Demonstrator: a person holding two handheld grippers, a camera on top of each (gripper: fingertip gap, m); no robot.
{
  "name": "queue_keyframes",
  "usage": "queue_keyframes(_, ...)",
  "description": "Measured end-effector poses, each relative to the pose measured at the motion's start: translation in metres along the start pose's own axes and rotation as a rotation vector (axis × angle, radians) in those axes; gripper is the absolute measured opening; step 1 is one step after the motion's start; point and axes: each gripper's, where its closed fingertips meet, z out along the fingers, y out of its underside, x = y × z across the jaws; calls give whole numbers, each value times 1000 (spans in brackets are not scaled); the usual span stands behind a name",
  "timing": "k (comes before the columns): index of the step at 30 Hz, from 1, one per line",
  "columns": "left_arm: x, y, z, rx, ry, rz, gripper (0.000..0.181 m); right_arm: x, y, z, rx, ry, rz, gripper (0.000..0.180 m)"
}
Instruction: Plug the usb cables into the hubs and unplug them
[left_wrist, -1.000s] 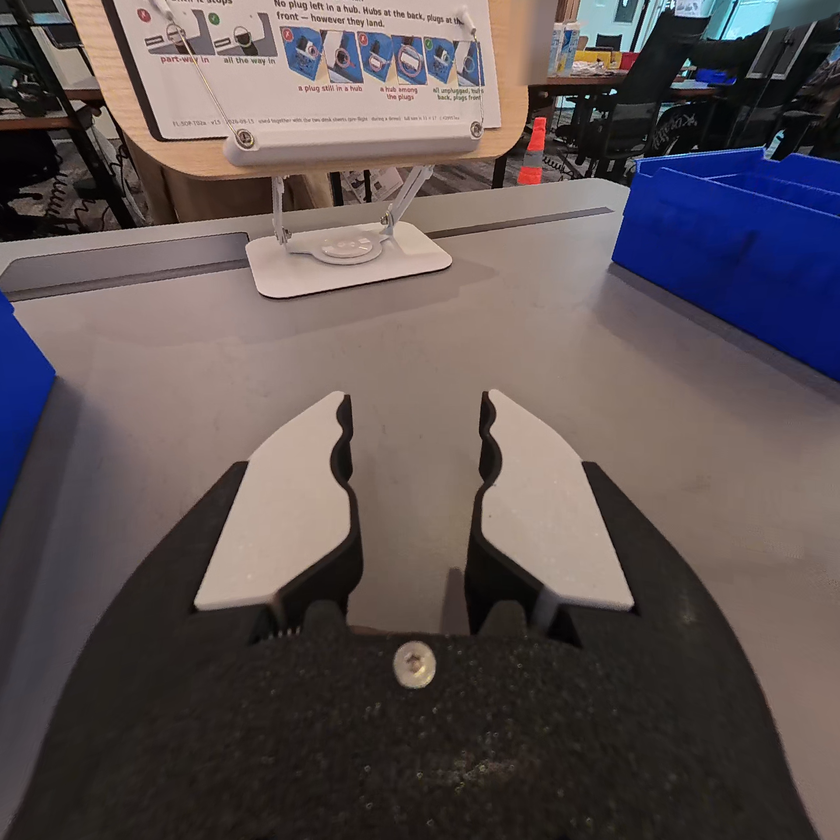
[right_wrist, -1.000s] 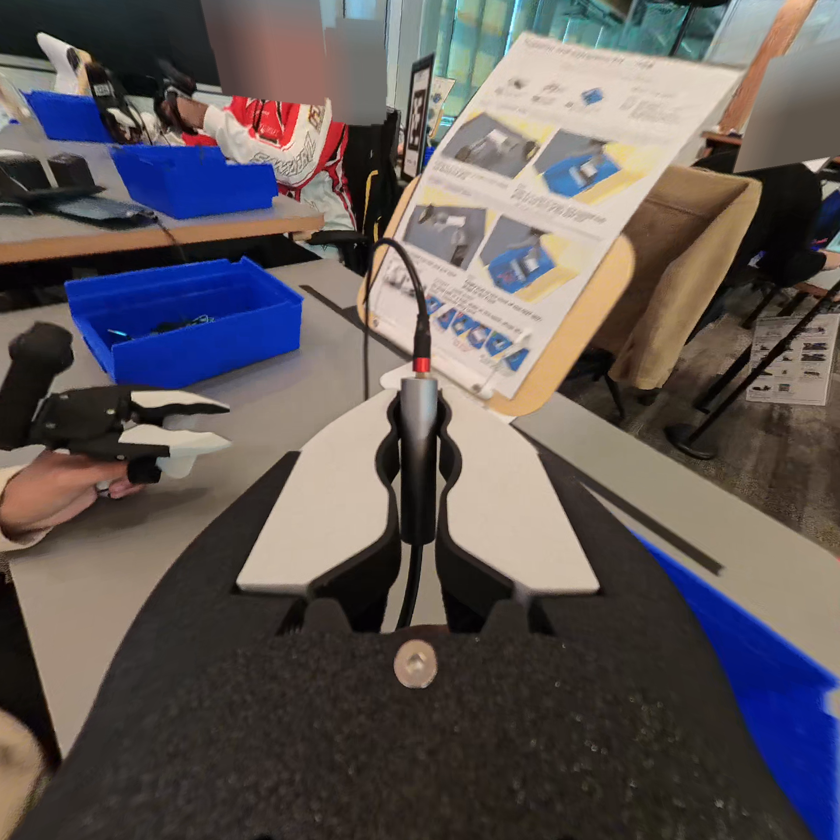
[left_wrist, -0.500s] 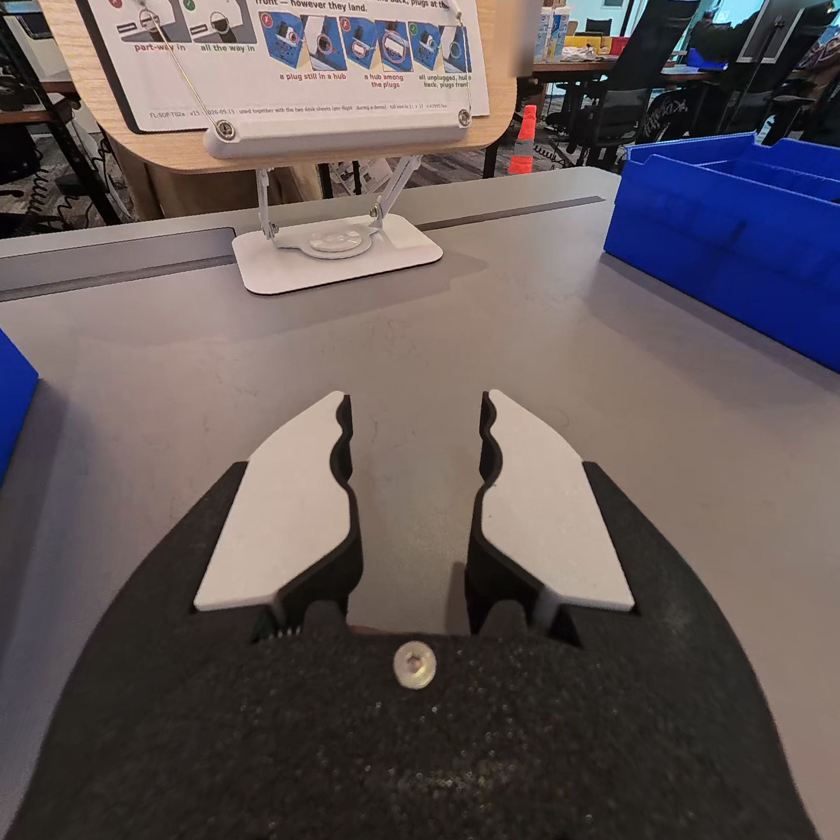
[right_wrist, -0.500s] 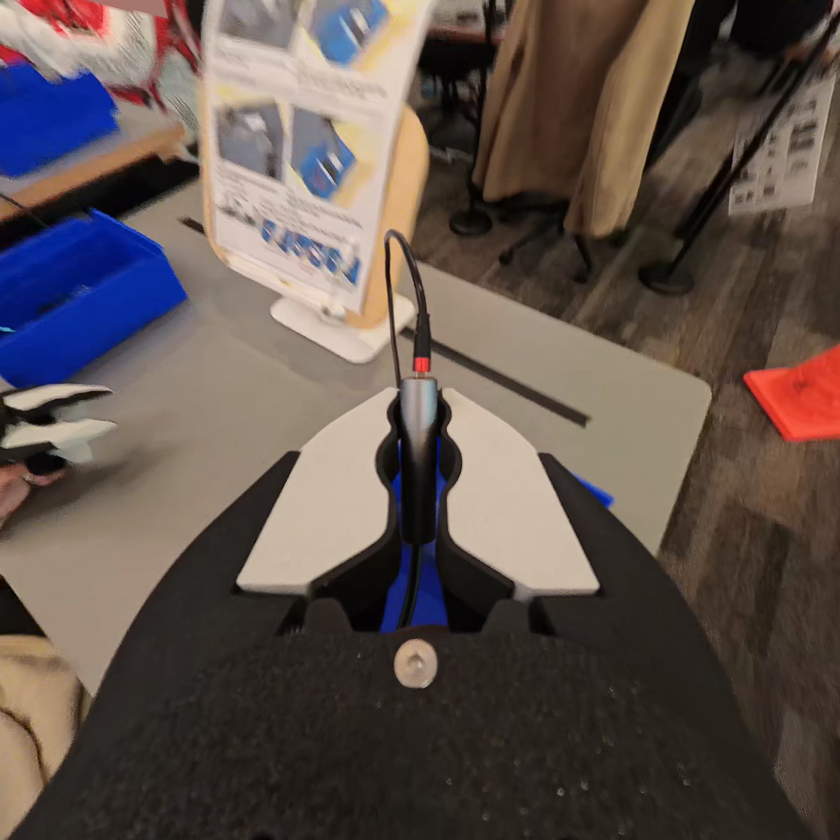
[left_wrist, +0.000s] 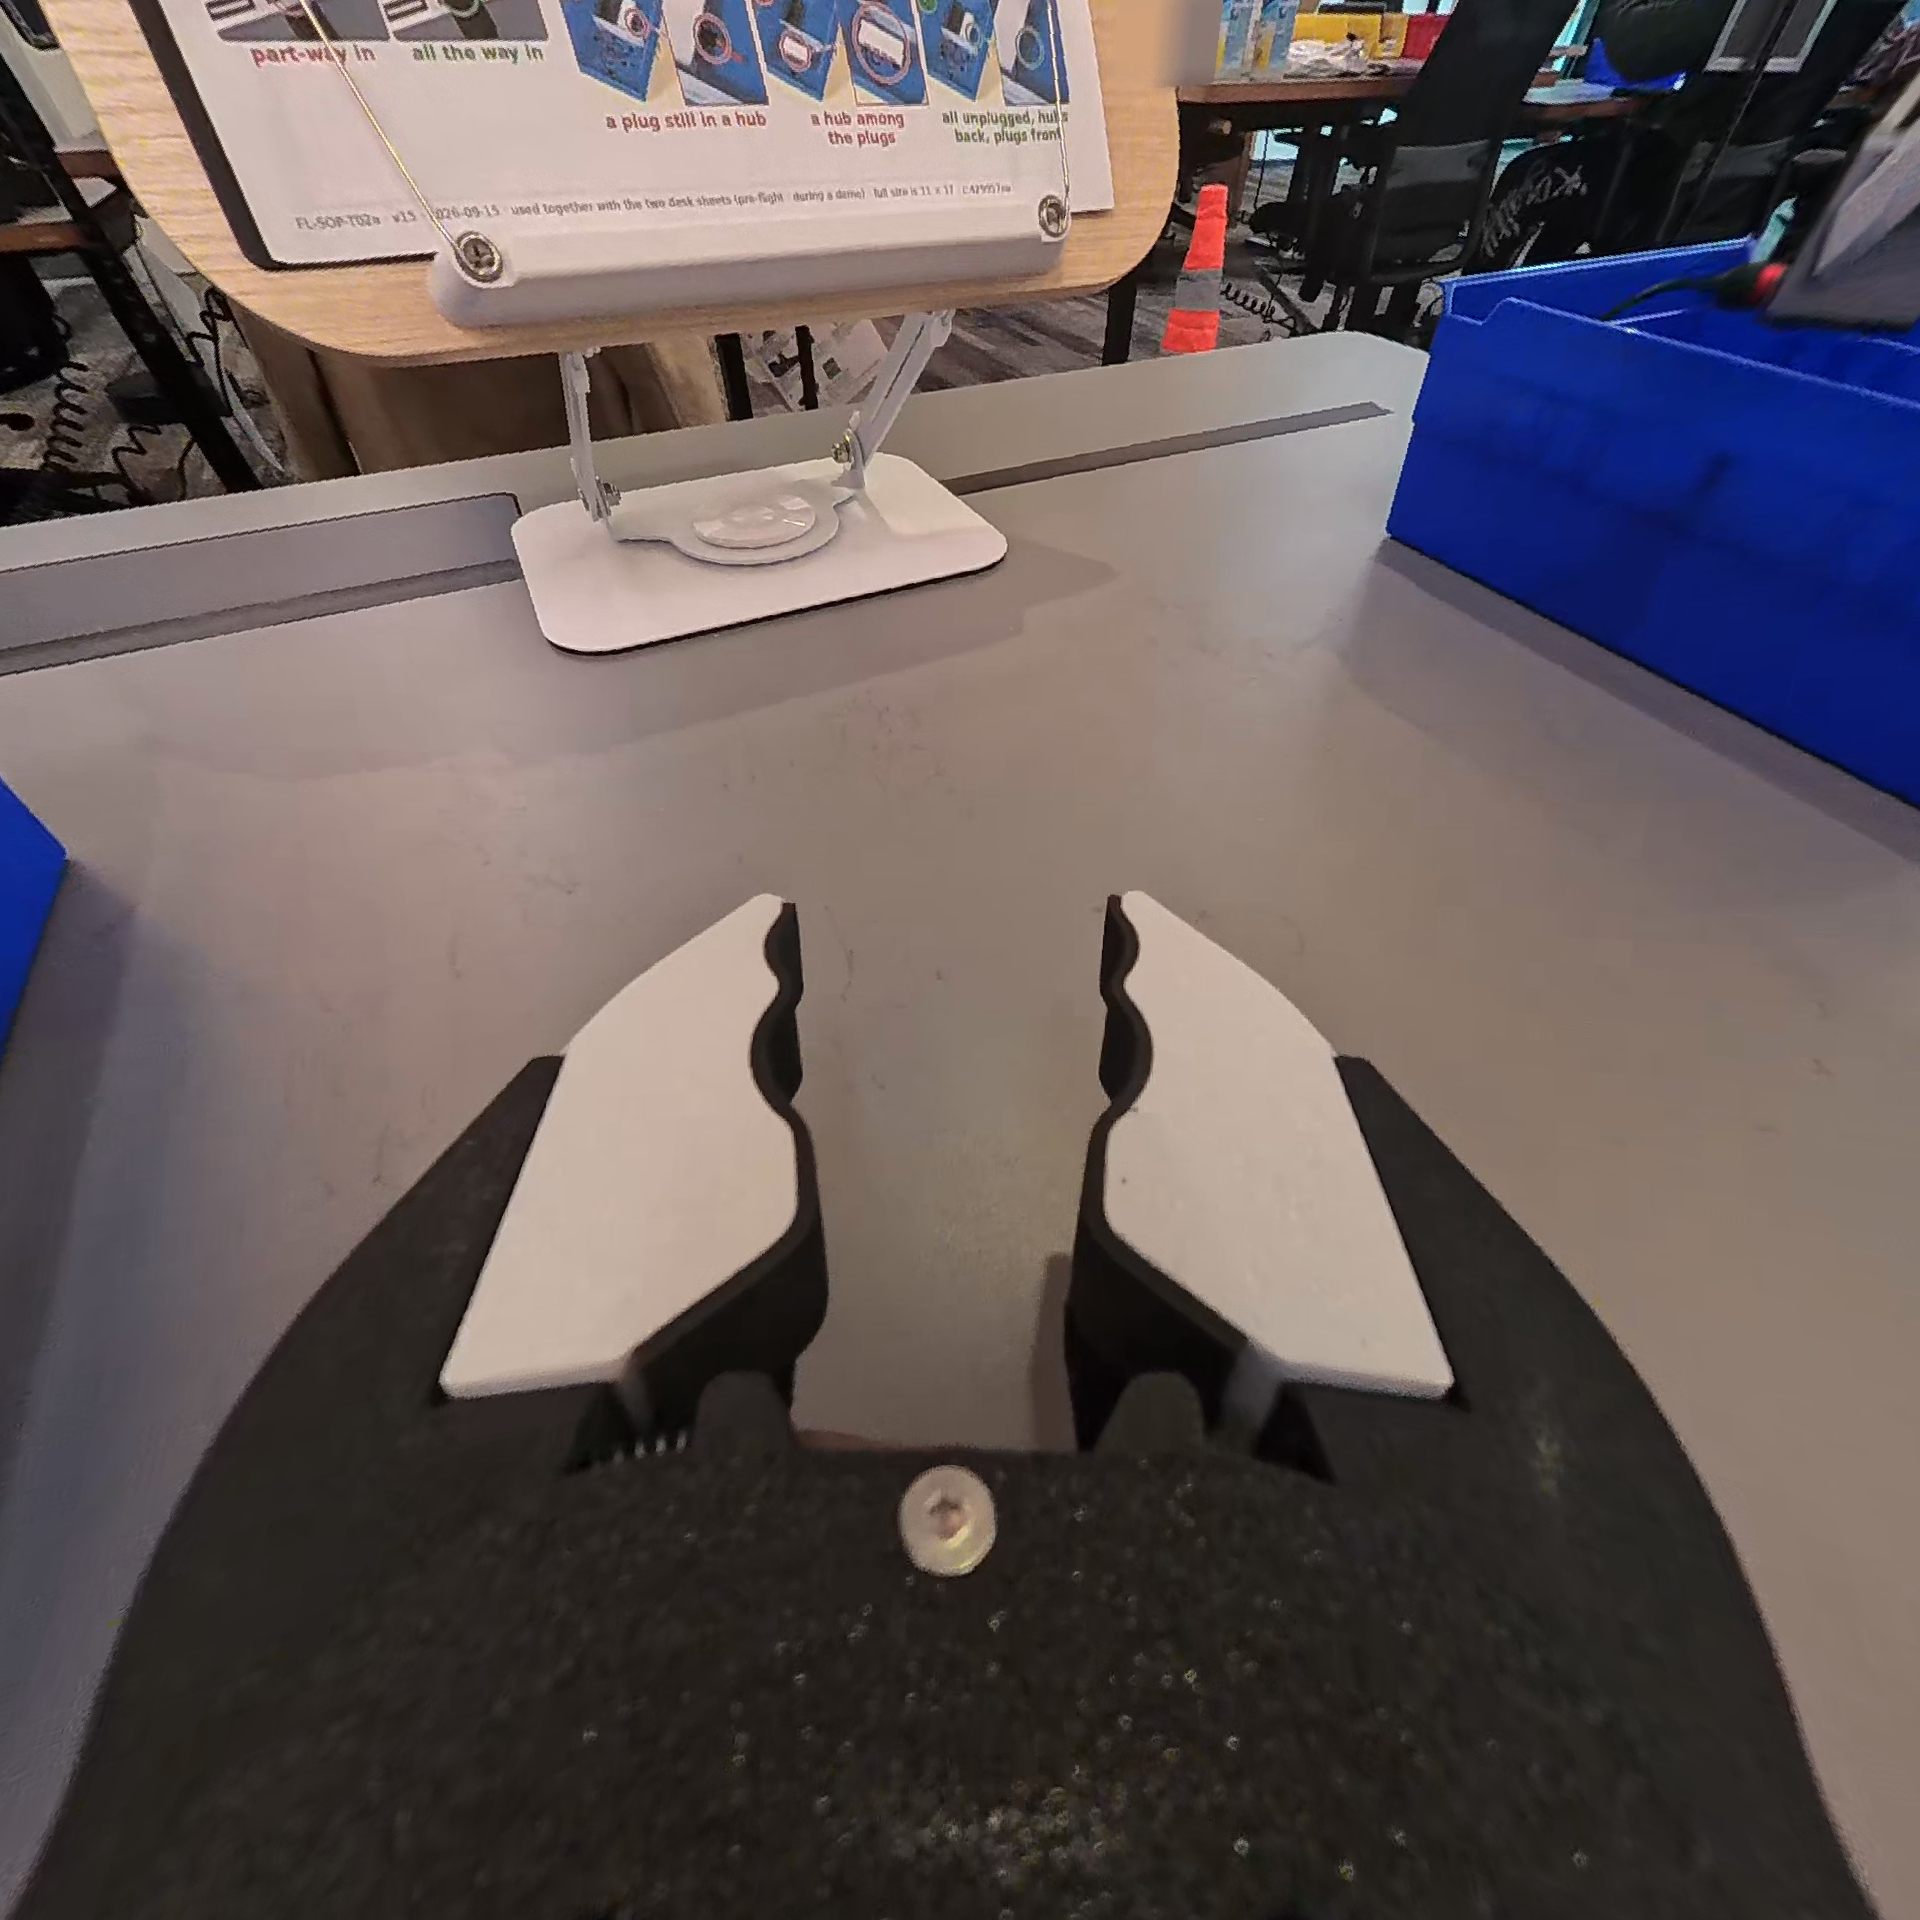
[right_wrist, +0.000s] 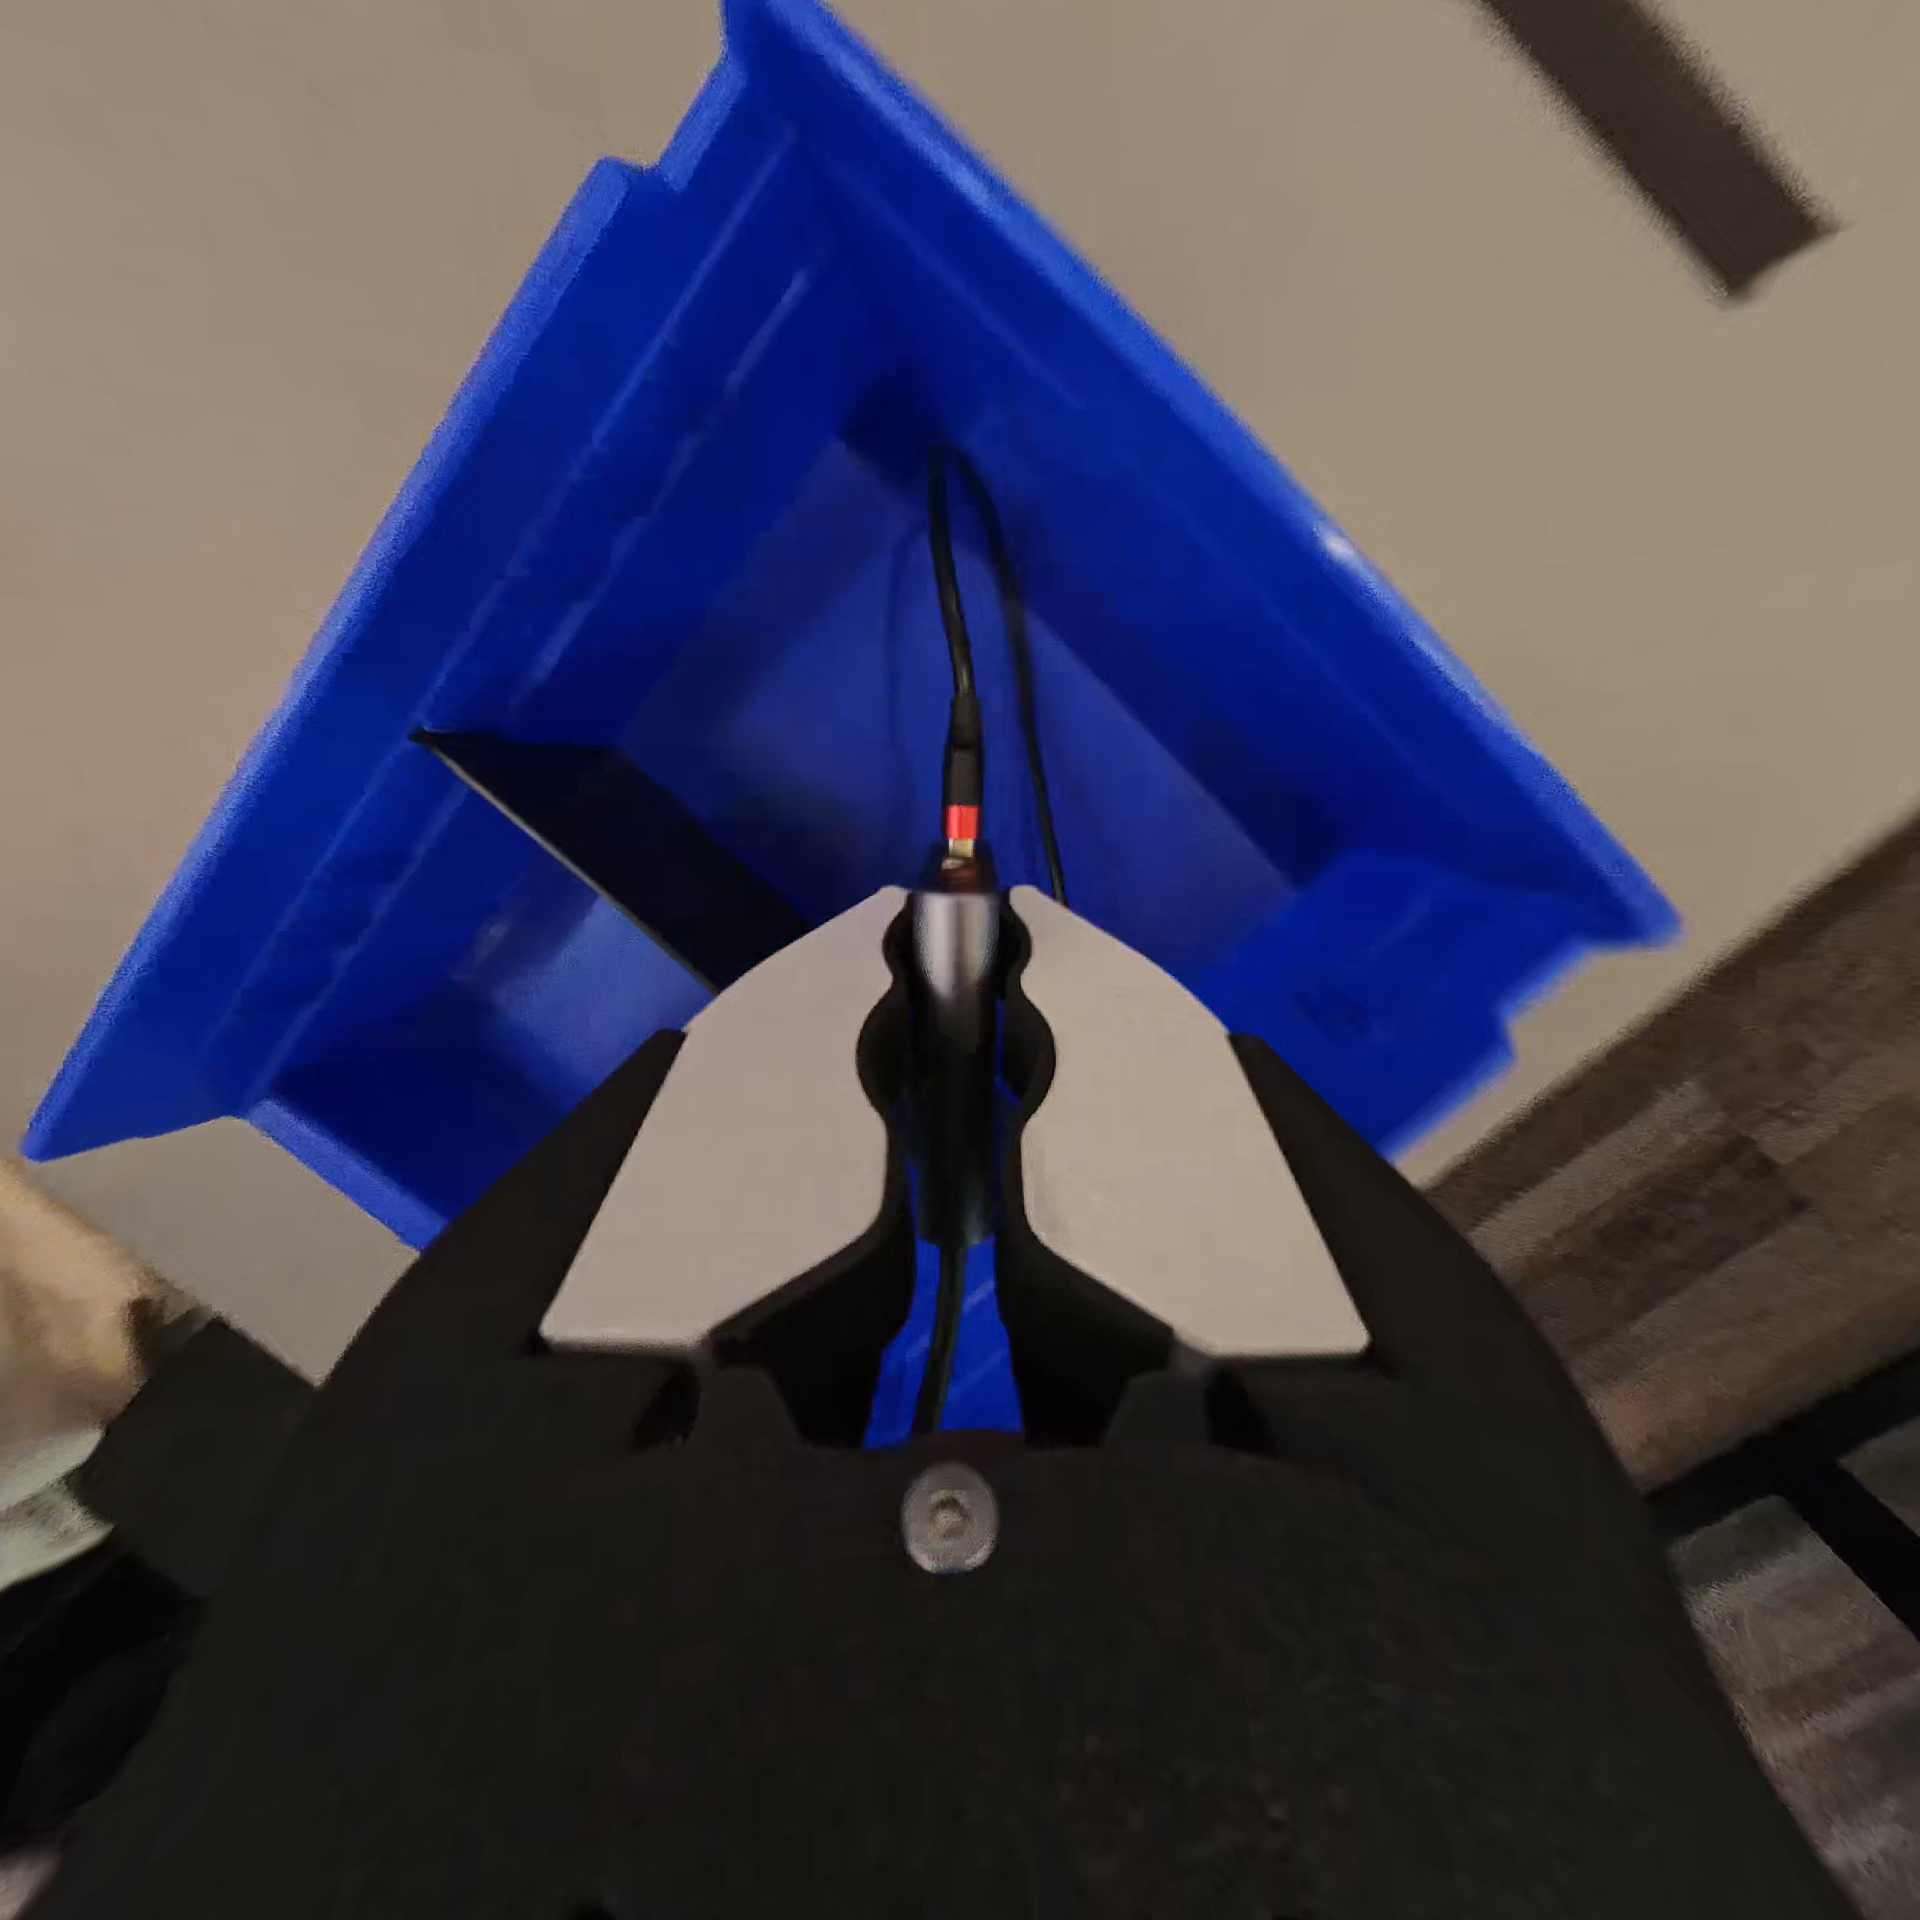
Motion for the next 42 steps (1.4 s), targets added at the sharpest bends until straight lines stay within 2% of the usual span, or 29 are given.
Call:
queue_keyframes(5,1,0,0,-1,7,-2,56,-14,-1,51,-137,-187,-93,13)
queue_keyframes(9,1,1,1,-4,10,1,57,11,7,75,-257,-119,-139,13)
queue_keyframes(13,3,2,2,-17,11,10,58,19,8,77,-293,-121,-148,16)
queue_keyframes(16,3,4,4,-32,4,20,58,21,20,73,-344,-100,-174,27)
queue_keyframes(18,2,4,3,-28,-2,22,58,22,21,65,-311,-75,-187,33)
queue_keyframes(21,0,3,2,-19,-13,10,58,22,8,32,-166,14,-192,41)
queue_keyframes(24,-5,1,2,-10,-30,-18,61,8,-15,-20,48,187,-178,47)
queue_keyframes(26,-9,-1,0,5,-39,-41,63,-29,-34,-55,255,279,-212,48)
queue_keyframes(29,-14,-2,-1,19,-50,-77,63,-125,-56,-82,600,300,-298,44)
queue_keyframes(31,-18,-3,-3,33,-59,-103,63,-190,-60,-71,723,264,-327,39)
queue_keyframes(33,-23,-5,-5,48,-74,-128,63,-245,-65,-42,797,199,-332,37)
queue_keyframes(35,-29,-5,-8,60,-98,-143,63,-286,-71,-3,842,135,-300,46)
queue_keyframes(39,-37,-6,-12,76,-140,-156,62,-321,-83,53,981,79,-139,46)
queue_keyframes(42,-36,-6,-13,74,-134,-151,60,-318,-84,64,1093,100,-25,44)
